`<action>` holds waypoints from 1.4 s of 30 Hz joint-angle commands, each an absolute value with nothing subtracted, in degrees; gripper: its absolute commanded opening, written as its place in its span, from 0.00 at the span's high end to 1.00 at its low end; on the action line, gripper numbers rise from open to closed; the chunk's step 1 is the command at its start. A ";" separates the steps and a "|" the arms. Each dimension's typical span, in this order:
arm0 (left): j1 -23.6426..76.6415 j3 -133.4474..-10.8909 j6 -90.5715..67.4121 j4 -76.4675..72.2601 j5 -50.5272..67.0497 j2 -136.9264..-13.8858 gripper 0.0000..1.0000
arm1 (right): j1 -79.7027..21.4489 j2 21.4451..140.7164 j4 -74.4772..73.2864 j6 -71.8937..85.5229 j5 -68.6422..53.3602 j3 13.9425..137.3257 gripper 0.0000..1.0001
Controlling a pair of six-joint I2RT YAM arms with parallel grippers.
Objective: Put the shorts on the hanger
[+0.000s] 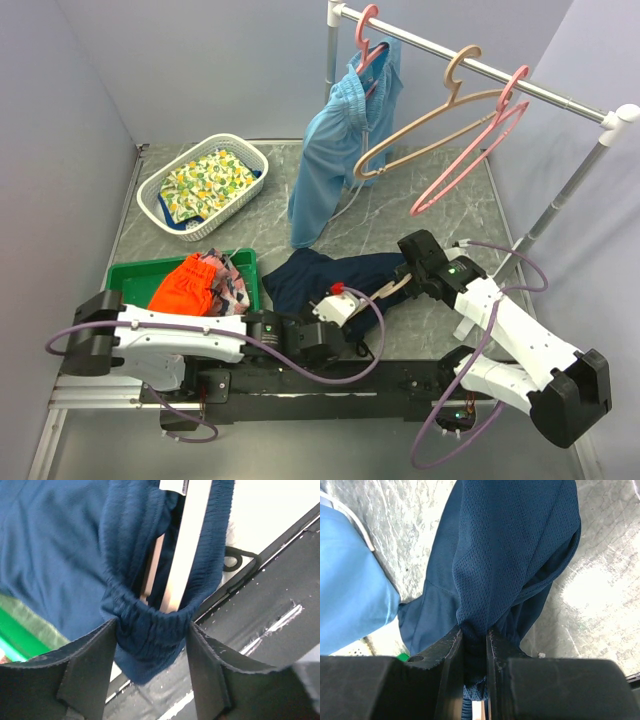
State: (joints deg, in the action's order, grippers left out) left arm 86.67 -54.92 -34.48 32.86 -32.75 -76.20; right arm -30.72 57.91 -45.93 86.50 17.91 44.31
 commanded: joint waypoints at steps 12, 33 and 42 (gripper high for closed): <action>87.71 -53.18 -27.77 18.12 -41.91 -79.54 0.99 | -30.67 57.39 -45.18 86.14 15.29 47.37 1.00; 88.77 -46.06 -29.62 13.45 -39.11 -69.09 0.99 | -30.50 50.63 -37.53 77.88 13.89 44.03 0.36; 88.77 -43.69 -31.29 12.83 -37.09 -66.01 0.99 | -30.50 47.73 -36.04 73.22 16.08 43.59 0.09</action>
State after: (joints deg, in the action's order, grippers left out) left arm 88.90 -43.99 -29.54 16.95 -36.73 -68.73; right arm -30.50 49.74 -37.78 76.51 13.65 44.21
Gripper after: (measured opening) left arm 0.187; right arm 0.864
